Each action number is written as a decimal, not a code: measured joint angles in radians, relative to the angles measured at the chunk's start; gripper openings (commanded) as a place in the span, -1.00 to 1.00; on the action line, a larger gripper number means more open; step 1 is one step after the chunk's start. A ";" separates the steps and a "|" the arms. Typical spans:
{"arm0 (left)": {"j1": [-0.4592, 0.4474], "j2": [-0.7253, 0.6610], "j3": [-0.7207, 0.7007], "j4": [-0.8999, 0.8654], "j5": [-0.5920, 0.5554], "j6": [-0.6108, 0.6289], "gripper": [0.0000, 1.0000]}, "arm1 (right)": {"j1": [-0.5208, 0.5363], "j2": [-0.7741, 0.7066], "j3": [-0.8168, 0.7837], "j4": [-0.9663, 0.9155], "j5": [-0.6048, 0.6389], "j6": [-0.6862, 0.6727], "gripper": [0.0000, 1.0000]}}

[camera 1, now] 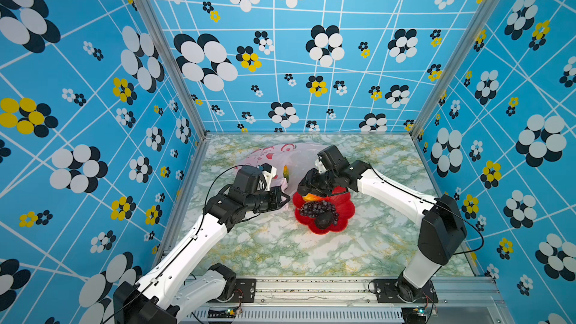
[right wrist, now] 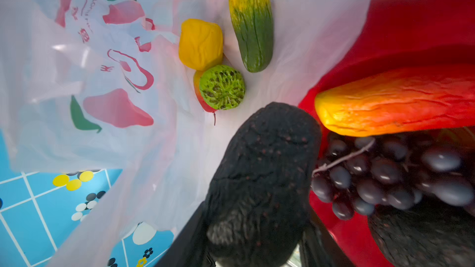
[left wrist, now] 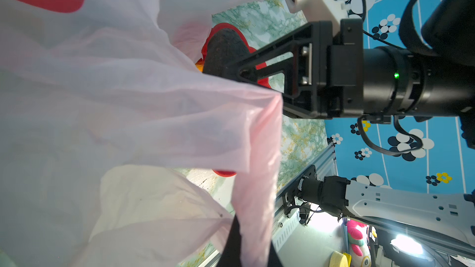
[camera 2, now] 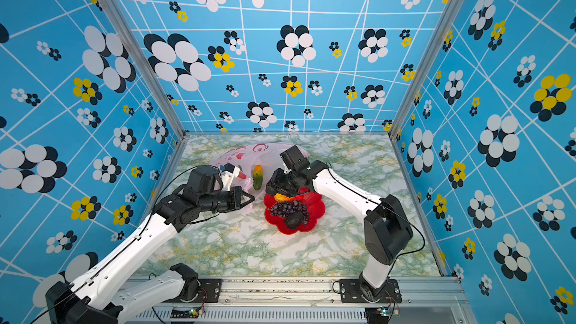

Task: Place the fruits into the plastic bag
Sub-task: Place the fruit in the plastic bag.

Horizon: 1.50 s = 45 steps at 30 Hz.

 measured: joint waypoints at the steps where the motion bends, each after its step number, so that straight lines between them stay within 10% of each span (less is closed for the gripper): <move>1: -0.006 0.007 0.012 -0.005 -0.004 0.002 -1.00 | -0.001 0.015 0.013 0.009 -0.007 0.007 0.04; 22: -0.053 0.019 0.116 -0.113 -0.098 0.105 -1.00 | -0.041 0.264 0.253 0.127 -0.103 0.079 0.05; 31: -0.051 0.019 0.116 -0.113 -0.100 0.105 -1.00 | -0.041 0.422 0.366 0.160 -0.142 0.141 0.55; 45: -0.048 0.011 0.108 -0.085 -0.098 0.085 -1.00 | -0.113 0.194 0.276 -0.011 -0.061 -0.002 0.69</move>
